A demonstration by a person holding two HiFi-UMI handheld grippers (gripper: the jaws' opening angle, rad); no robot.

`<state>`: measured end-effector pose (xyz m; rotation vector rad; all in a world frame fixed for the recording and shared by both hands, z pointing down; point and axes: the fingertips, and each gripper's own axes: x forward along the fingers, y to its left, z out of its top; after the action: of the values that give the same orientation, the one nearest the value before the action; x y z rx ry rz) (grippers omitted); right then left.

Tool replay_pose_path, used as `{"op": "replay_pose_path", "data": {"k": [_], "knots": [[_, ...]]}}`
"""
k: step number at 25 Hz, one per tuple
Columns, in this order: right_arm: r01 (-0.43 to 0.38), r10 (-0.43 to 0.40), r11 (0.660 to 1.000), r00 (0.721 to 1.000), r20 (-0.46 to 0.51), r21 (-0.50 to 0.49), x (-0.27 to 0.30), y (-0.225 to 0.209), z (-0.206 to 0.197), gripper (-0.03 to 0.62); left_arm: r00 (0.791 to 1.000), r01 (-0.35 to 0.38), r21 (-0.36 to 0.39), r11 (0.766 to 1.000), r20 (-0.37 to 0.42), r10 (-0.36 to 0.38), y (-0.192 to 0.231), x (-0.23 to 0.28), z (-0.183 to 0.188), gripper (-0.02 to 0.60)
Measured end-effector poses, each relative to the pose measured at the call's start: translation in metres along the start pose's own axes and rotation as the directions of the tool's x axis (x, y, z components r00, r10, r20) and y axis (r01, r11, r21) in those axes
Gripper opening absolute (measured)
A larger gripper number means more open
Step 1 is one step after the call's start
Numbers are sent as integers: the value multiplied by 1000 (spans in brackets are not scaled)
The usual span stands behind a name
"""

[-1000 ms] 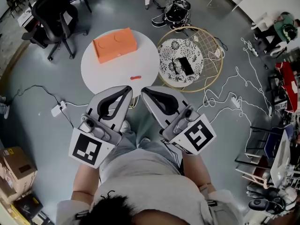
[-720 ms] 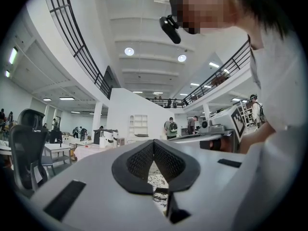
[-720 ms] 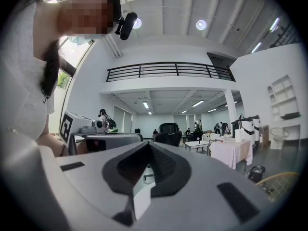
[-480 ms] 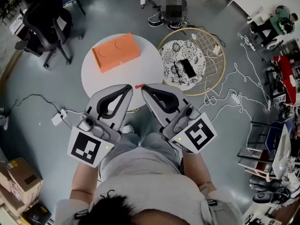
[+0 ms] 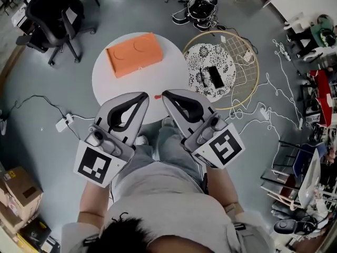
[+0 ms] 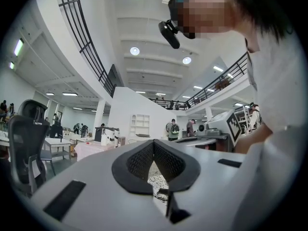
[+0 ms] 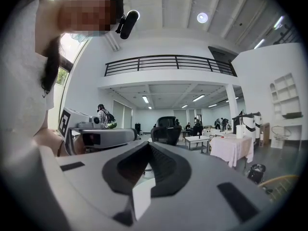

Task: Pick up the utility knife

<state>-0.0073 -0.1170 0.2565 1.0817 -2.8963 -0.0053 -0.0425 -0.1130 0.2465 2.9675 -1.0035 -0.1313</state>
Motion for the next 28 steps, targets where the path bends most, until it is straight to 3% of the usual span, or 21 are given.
{"op": "replay_pose_path", "data": {"k": [9, 16, 21, 25, 28], "knots": [[-163, 161, 986, 984, -70, -26, 18, -31, -25, 11, 988, -150, -3, 989, 26, 150, 13, 22, -6, 11], [-302, 294, 953, 944, -150, -36, 31, -55, -61, 11, 946, -322, 8, 947, 32, 322, 31, 30, -16, 11], [-400, 385, 916, 891, -239, -18, 43, -62, -103, 11, 903, -430, 20, 903, 19, 430, 43, 26, -27, 11], [-488, 463, 873, 821, -335, 10, 51, -61, -149, 12, 856, -517, 12, 856, -3, 517, 48, 18, -38, 11], [-521, 488, 853, 777, -398, 28, 50, -60, -181, 15, 833, -553, 9, 833, -8, 553, 46, 13, -44, 11]]}}
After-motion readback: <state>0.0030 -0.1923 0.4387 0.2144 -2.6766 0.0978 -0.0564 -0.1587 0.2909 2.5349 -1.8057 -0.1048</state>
